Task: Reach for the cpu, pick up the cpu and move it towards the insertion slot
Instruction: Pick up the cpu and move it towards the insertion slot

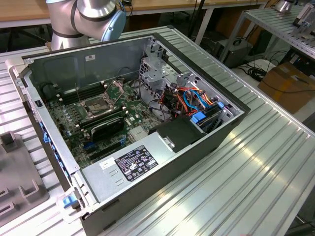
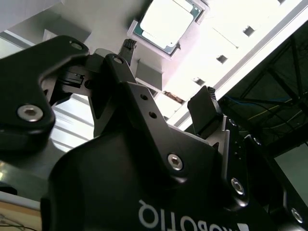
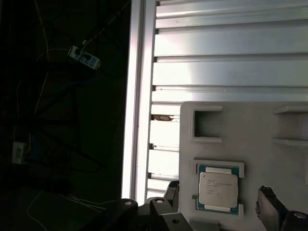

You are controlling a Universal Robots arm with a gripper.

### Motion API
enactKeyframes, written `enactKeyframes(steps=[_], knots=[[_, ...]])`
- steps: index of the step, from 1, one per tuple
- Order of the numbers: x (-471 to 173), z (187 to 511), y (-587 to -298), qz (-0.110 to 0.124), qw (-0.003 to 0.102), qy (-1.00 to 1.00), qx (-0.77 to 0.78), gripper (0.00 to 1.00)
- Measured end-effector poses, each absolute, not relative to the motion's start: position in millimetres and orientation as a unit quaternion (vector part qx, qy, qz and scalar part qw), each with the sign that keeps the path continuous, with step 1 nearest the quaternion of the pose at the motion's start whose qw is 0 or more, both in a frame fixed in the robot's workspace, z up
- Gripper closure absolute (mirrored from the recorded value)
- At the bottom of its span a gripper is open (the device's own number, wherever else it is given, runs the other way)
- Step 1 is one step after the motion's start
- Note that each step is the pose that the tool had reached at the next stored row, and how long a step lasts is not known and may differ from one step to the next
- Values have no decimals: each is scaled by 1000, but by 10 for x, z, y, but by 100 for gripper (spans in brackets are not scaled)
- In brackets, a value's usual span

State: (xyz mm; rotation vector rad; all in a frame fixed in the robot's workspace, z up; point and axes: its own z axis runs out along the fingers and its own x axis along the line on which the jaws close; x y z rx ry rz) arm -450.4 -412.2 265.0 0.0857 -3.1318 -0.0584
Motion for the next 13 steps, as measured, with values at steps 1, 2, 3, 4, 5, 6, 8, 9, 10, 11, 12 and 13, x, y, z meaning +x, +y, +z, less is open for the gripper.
enactKeyframes(steps=[1, 2, 3, 4, 5, 6, 8, 9, 10, 11, 12, 13], knots=[[-4501, 2648, -4123, -18, 4, -999, 27, 28], [-4496, 2645, -4124, -18, 4, -999, 27, 28], [-4492, 2643, -4125, -18, 4, -999, 27, 28], [-4490, 2641, -4132, -18, 4, -999, 27, 28], [-4488, 2634, -4142, -18, 4, -999, 27, 28], [-4486, 2626, -4151, -18, 4, -999, 27, 28], [-4478, 2619, -4163, -18, 4, -999, 27, 28], [-4476, 2618, -4163, -18, 4, -999, 27, 28], [-4472, 2616, -4163, -18, 4, -999, 27, 28], [-4469, 2616, -4164, -18, 4, -999, 27, 28], [-4468, 2616, -4164, -18, 4, -999, 27, 28], [-4468, 2616, -4164, -18, 4, -999, 27, 28]])
